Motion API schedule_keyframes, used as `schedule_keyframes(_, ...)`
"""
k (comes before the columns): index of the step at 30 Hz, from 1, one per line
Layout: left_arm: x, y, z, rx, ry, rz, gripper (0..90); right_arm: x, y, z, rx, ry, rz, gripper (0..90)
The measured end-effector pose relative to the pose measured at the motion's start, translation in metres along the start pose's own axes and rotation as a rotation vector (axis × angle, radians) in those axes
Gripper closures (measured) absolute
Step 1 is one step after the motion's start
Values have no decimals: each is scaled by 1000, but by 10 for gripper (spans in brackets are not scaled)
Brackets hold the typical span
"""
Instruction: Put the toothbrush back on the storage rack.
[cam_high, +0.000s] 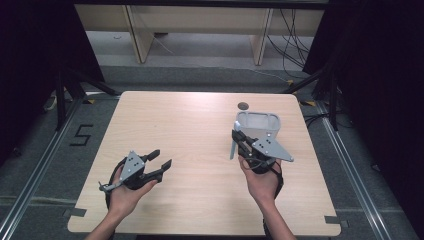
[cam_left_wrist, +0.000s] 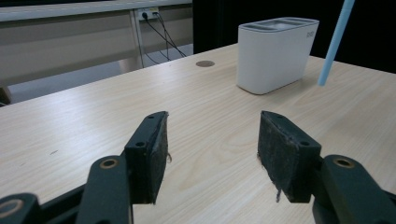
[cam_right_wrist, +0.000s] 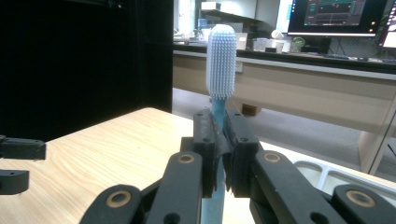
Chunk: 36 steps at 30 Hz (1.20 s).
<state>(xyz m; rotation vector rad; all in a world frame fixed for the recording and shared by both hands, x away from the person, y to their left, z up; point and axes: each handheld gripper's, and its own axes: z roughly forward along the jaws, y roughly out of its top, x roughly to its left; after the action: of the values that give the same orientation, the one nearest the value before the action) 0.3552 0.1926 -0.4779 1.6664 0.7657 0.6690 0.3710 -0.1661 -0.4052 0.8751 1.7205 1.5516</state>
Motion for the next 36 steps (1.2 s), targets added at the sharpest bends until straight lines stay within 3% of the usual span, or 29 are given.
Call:
schedule_keyframes(5,3,-10,-3,5,18,-22,405,-5,1,-2,-7,-28,-3,851)
schedule_keyframes(6,5,-13,-2,-10,14,-11,405,-5,1,-2,5,-18,27,851)
schedule_keyframes(8,5,-16,-4,5,26,-28,401,-8,1,-2,-11,-21,20,851)
schedule_keyframes(10,7,-20,-5,-5,34,-36,399,-9,1,-3,10,-32,31,851)
schedule_keyframes(11,9,-22,-3,-32,27,-36,398,-11,1,-3,-3,-36,22,851)
schedule_keyframes(13,10,-25,-5,-17,44,-48,396,-13,2,-3,2,-41,22,851)
schedule_keyframes(15,13,-29,-4,-41,44,-45,392,-16,3,-4,5,-50,20,851)
schedule_keyframes(16,13,-30,-5,-23,58,-51,392,-16,3,-4,5,-50,20,851)
schedule_keyframes(21,17,-37,-6,-22,78,-54,385,-22,3,-4,-6,-64,9,851)
schedule_keyframes(22,18,-38,-4,-44,71,-52,383,-23,3,-4,-2,-69,11,851)
schedule_keyframes(26,18,-41,-6,-31,93,-58,377,-25,4,-4,-1,-84,37,851)
schedule_keyframes(27,18,-42,-6,-29,94,-59,376,-26,4,-5,15,-76,37,851)
schedule_keyframes(31,19,-45,-5,-28,93,-61,369,-32,5,-3,-6,-81,23,851)
schedule_keyframes(32,19,-45,-5,-30,95,-60,369,-34,5,-4,-8,-98,1,851)
schedule_keyframes(33,20,-47,-3,-49,87,-51,368,-33,6,-4,7,-91,34,850)
schedule_keyframes(34,19,-47,-4,-43,92,-54,367,-36,6,-4,-7,-99,5,851)
schedule_keyframes(36,19,-47,-5,-32,97,-54,366,-37,7,-4,-9,-103,20,851)
